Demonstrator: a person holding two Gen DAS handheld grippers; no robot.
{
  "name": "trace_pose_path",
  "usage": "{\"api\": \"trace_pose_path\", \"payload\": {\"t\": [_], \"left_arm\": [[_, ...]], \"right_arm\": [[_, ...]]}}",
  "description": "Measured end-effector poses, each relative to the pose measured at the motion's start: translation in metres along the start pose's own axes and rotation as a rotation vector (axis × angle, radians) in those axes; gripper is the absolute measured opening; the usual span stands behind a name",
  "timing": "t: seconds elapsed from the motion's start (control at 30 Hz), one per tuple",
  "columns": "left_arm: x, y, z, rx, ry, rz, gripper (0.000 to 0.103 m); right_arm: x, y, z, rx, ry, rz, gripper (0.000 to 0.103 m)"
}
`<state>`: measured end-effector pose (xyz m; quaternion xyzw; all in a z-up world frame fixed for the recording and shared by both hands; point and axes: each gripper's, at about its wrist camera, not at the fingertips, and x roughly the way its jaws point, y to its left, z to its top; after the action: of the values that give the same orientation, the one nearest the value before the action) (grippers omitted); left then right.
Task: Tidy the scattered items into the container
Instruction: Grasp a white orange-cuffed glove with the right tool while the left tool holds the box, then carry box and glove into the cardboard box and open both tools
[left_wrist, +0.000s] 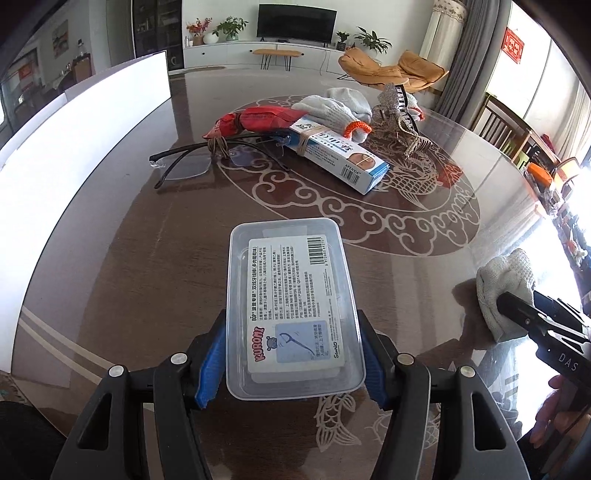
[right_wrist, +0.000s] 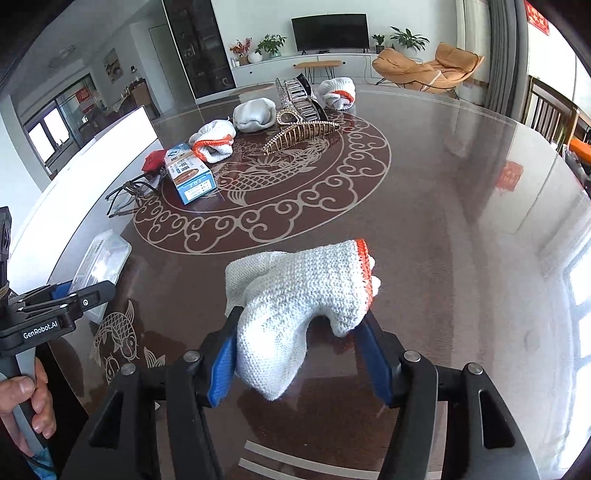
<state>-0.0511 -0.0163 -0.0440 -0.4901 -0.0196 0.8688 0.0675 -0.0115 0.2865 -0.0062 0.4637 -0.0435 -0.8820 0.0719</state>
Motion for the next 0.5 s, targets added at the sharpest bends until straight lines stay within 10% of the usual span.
{"api": "trace_pose_path", "payload": {"t": [0.27, 0.37, 0.5], "left_arm": [[0.003, 0.001, 0.001, 0.015, -0.008, 0.039, 0.063], [-0.003, 0.004, 0.001, -0.010, -0.009, -0.052, 0.061], [-0.026, 0.004, 0.002, -0.004, -0.067, -0.119, 0.061]], "right_arm": [[0.008, 0.015, 0.004, 0.025, -0.024, -0.048, 0.060], [0.005, 0.015, 0.002, 0.019, -0.048, -0.039, 0.033], [-0.014, 0.009, -0.004, 0.074, -0.080, 0.014, 0.030]]}}
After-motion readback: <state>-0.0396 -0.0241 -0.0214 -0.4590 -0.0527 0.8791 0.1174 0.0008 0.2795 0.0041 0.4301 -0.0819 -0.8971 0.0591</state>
